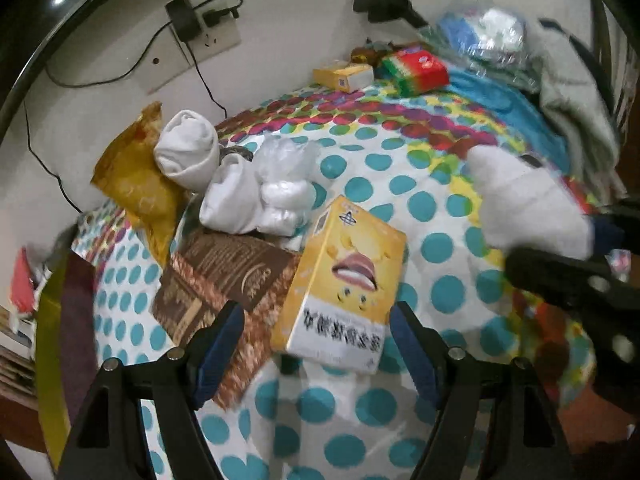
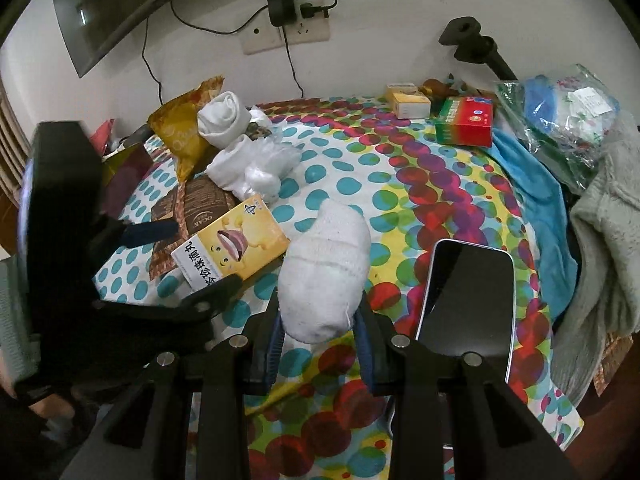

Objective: Organize objects
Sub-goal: 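Grasp the yellow snack box with the left gripper while the right gripper grasps white socks, then carry the yellow box into the gold tray and release it with the left gripper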

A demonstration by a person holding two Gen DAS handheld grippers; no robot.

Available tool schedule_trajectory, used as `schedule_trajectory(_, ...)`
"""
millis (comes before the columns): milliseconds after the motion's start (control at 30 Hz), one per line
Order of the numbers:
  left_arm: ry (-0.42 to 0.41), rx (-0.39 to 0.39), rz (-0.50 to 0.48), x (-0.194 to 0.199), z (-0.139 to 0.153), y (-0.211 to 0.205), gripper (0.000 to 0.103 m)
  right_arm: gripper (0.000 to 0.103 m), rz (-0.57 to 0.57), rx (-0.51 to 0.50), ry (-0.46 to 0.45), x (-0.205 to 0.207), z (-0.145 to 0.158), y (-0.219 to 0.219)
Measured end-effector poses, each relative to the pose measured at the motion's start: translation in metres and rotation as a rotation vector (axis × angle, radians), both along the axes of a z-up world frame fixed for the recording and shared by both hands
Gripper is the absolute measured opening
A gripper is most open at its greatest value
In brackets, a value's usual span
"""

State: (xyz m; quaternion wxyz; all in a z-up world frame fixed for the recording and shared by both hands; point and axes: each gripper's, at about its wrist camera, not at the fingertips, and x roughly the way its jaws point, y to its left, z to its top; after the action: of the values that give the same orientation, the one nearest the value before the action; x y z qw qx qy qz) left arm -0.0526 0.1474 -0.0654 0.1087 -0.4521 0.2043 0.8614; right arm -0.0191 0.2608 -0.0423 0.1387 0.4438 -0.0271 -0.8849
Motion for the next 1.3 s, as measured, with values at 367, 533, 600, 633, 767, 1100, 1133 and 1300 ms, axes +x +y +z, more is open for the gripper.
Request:
schedule_trajectory(367, -0.067, -0.052, -0.002, -0.018, -0.016, 0.012, 0.077, 0.03, -0.007, -0.027, 0.013, -0.001, 0.006, 0.004)
schedule_trajectory(533, -0.06, -0.05, -0.002, -0.017, -0.01, 0.012, 0.051, 0.03, -0.003, -0.032, 0.01, -0.001, 0.007, 0.002)
schedule_trajectory(600, -0.069, -0.029, -0.011, -0.013, -0.008, 0.013, 0.03, 0.03, -0.004, -0.035, 0.009, -0.002, 0.007, 0.0)
schedule_trajectory(633, -0.081, -0.014, -0.013, -0.013, -0.008, 0.013, 0.029, 0.03, -0.002, -0.038, 0.01, -0.001, 0.008, 0.0)
schedule_trajectory(767, -0.071, -0.002, 0.003, -0.007, -0.009, 0.011, 0.029, 0.03, 0.006, -0.028, 0.023, 0.002, 0.011, -0.004)
schedule_trajectory(1100, -0.025, 0.064, -0.001, 0.02, 0.016, -0.011, 0.029, 0.03, 0.011, -0.021, 0.024, 0.007, 0.015, -0.01)
schedule_trajectory(1133, -0.024, 0.076, 0.006, 0.022, 0.02, -0.018, 0.029, 0.03, 0.013, -0.016, 0.023, 0.007, 0.015, -0.012)
schedule_trajectory(1300, -0.022, 0.173, 0.141, 0.024, 0.045, -0.085, 0.029, 0.03, 0.032, -0.009, 0.025, 0.009, 0.019, -0.024)
